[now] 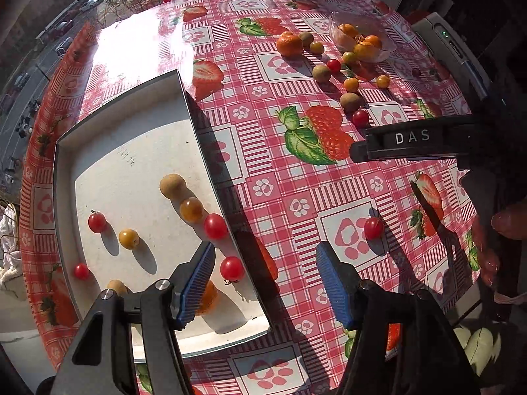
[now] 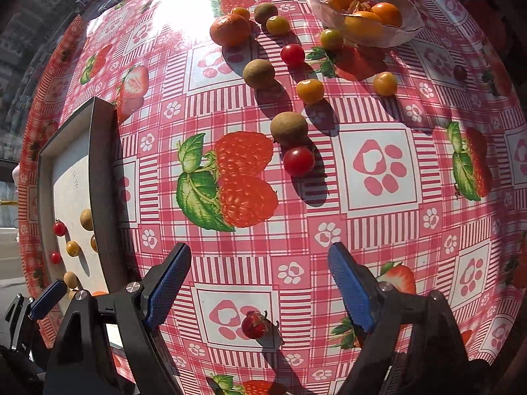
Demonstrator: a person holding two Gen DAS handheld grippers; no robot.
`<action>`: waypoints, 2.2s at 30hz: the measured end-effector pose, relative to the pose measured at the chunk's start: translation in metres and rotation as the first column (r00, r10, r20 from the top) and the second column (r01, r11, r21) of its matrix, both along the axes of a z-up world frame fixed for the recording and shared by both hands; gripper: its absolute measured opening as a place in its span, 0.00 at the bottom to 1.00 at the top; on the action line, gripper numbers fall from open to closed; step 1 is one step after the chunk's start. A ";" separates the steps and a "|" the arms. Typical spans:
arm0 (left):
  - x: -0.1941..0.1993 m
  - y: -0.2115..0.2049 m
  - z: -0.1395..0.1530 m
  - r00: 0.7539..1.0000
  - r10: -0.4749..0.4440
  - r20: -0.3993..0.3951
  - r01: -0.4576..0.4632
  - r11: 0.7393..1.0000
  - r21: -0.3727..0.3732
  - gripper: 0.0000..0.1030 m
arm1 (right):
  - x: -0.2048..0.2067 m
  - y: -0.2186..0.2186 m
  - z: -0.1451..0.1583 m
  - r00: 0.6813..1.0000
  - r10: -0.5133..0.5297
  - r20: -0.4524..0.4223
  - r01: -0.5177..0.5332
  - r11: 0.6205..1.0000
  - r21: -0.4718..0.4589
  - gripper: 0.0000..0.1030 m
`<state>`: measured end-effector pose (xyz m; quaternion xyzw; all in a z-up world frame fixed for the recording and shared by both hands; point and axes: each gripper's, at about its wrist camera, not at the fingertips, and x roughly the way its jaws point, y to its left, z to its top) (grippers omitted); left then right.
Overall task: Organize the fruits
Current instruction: 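Move both open tools back over the red cherry tomatoes on the table, then grasp a red cherry tomato with each tool, then carry both red cherry tomatoes into the white tray and open both tools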
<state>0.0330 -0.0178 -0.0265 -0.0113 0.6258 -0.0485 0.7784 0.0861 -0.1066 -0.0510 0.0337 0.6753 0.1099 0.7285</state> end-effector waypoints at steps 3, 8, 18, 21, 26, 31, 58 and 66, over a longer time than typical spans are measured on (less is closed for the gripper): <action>0.003 -0.019 -0.010 0.999 0.012 -0.033 -0.013 0.999 -0.038 0.63 | 0.009 -0.021 -0.007 0.999 -0.030 -0.013 0.030 1.000 -0.006 0.85; 0.008 -0.044 -0.030 0.997 0.032 -0.067 -0.036 0.997 -0.063 0.63 | 0.025 -0.032 -0.013 1.000 -0.019 -0.001 0.019 1.000 0.006 0.85; 0.014 -0.077 -0.055 0.996 0.021 -0.088 -0.030 0.994 -0.101 0.63 | 0.046 -0.004 -0.017 0.994 0.094 0.061 -0.095 0.995 0.011 0.64; 0.014 -0.087 -0.058 0.996 0.002 -0.085 -0.010 0.995 -0.101 0.63 | 0.051 0.007 -0.017 0.989 0.130 0.076 -0.131 0.991 0.010 0.53; 0.015 -0.102 -0.062 0.997 -0.013 -0.077 0.009 0.999 -0.051 0.63 | 0.056 0.017 -0.019 0.986 0.142 0.085 -0.144 0.989 0.017 0.33; 0.014 -0.120 -0.063 0.995 -0.074 -0.066 0.077 0.997 0.033 0.62 | 0.057 0.001 -0.022 0.988 0.131 0.078 -0.135 0.990 0.047 0.24; 0.026 -0.013 -0.017 0.992 0.096 -0.085 -0.114 0.964 -0.240 0.21 | 0.005 -0.033 0.007 0.999 0.030 0.026 -0.034 0.985 0.171 0.23; 0.023 0.033 0.004 0.985 0.172 -0.028 -0.174 0.960 -0.220 0.21 | -0.001 -0.004 0.027 0.996 0.075 0.039 -0.081 0.980 0.181 0.23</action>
